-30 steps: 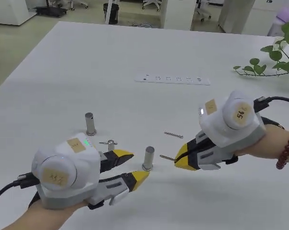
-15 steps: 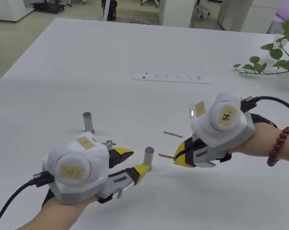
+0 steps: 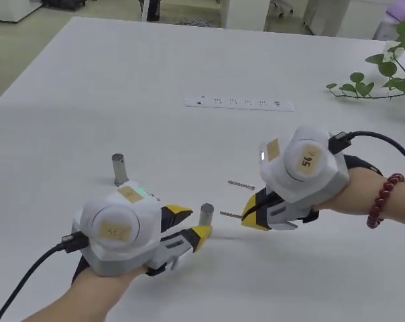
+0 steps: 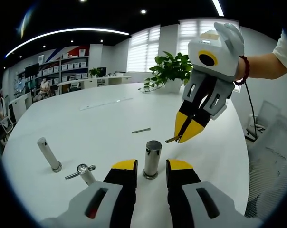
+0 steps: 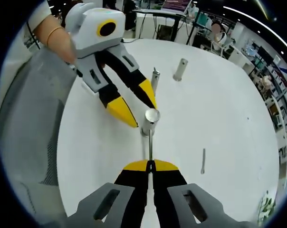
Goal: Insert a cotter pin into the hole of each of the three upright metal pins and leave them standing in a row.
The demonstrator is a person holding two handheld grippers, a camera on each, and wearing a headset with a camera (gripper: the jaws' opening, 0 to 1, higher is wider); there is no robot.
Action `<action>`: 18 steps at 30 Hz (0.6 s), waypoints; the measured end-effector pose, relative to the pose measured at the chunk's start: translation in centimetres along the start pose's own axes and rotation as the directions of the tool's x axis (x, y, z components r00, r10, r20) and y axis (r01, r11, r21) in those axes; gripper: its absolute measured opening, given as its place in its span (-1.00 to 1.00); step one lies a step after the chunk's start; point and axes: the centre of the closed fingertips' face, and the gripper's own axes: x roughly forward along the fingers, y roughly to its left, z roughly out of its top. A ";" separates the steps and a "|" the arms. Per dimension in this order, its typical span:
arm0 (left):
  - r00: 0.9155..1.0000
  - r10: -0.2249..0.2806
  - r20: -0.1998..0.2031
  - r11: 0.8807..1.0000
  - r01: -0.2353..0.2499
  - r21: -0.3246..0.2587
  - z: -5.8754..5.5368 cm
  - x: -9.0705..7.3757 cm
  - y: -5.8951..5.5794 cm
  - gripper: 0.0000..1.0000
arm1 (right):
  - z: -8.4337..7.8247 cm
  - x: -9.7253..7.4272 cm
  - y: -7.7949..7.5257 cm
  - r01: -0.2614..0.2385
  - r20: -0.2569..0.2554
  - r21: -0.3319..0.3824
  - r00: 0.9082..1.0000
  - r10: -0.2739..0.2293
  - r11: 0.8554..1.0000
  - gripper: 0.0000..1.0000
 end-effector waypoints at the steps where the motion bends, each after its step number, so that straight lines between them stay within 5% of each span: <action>1: 1.000 -0.004 -0.002 1.000 0.004 -0.004 -0.1 0.2 0.0 -0.55 | 0.0 0.0 0.0 -0.001 0.000 0.000 1.000 0.001 1.000 -0.95; 18: 1.000 -0.020 -0.015 0.999 0.020 -0.025 0.0 1.3 -0.1 -0.73 | 0.8 0.4 -0.2 -0.003 0.008 -0.018 1.000 0.003 1.000 -0.94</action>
